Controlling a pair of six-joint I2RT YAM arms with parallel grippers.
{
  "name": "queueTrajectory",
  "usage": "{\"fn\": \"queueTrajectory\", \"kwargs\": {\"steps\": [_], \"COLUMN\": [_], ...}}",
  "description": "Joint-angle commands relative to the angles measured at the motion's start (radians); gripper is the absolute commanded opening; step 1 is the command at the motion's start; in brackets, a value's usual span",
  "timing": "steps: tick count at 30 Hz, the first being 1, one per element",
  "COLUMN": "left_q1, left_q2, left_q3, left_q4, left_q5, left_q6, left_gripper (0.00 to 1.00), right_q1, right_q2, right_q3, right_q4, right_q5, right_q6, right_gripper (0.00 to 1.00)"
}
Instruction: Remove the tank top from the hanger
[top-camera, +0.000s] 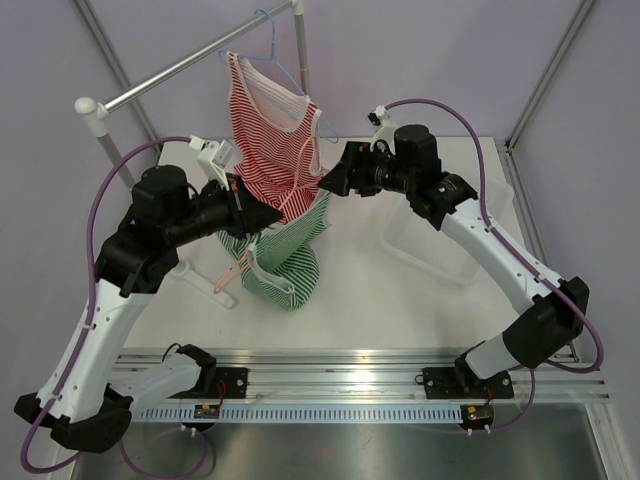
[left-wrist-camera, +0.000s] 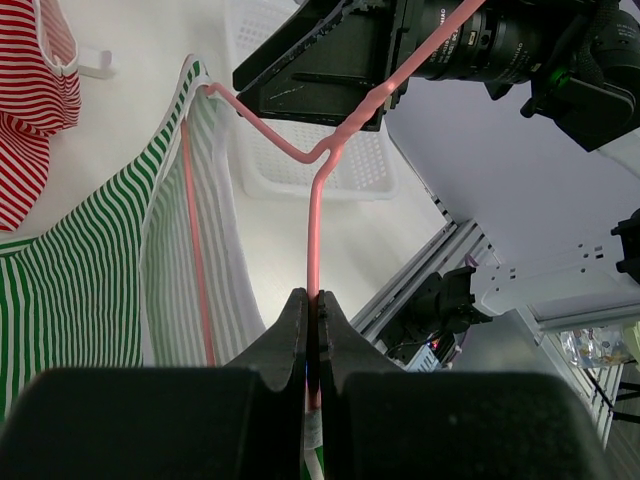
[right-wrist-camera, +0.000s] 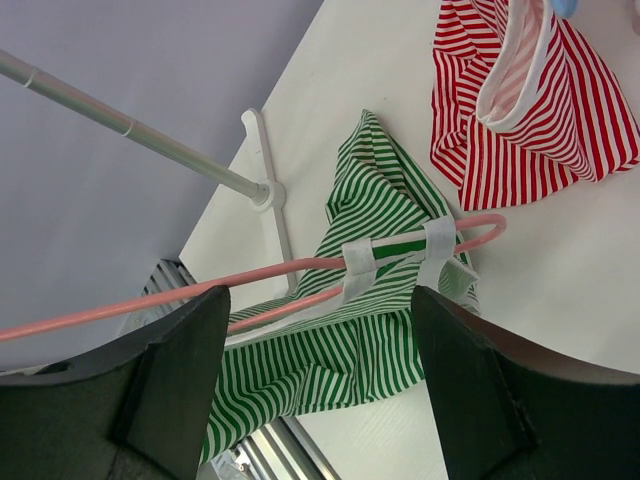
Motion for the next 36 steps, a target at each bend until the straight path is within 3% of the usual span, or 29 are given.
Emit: {"fn": "queueTrajectory", "kwargs": {"steps": [1, 9, 27, 36], "left_q1": [-0.004, -0.004, -0.004, -0.004], "left_q2": [-0.003, -0.007, 0.007, 0.005], "left_q3": [0.058, 0.061, 0.095, 0.093], "left_q4": [0.072, 0.085, 0.080, 0.083], "left_q5": [0.026, 0.028, -0.004, 0.022], "left_q6": [0.008, -0.012, -0.042, -0.053], "left_gripper": [0.00, 0.00, 0.00, 0.00], "right_q1": [0.006, 0.006, 0.006, 0.008], "right_q2": [-0.029, -0.006, -0.014, 0.005], "right_q3": [-0.008, 0.000, -0.044, -0.015], "right_q4": [0.053, 0.078, 0.105, 0.124], "right_q5": [0.032, 0.017, 0.018, 0.023], "right_q6": [-0.010, -0.020, -0.019, -0.020], "right_gripper": [0.80, 0.60, 0.59, 0.50]}}
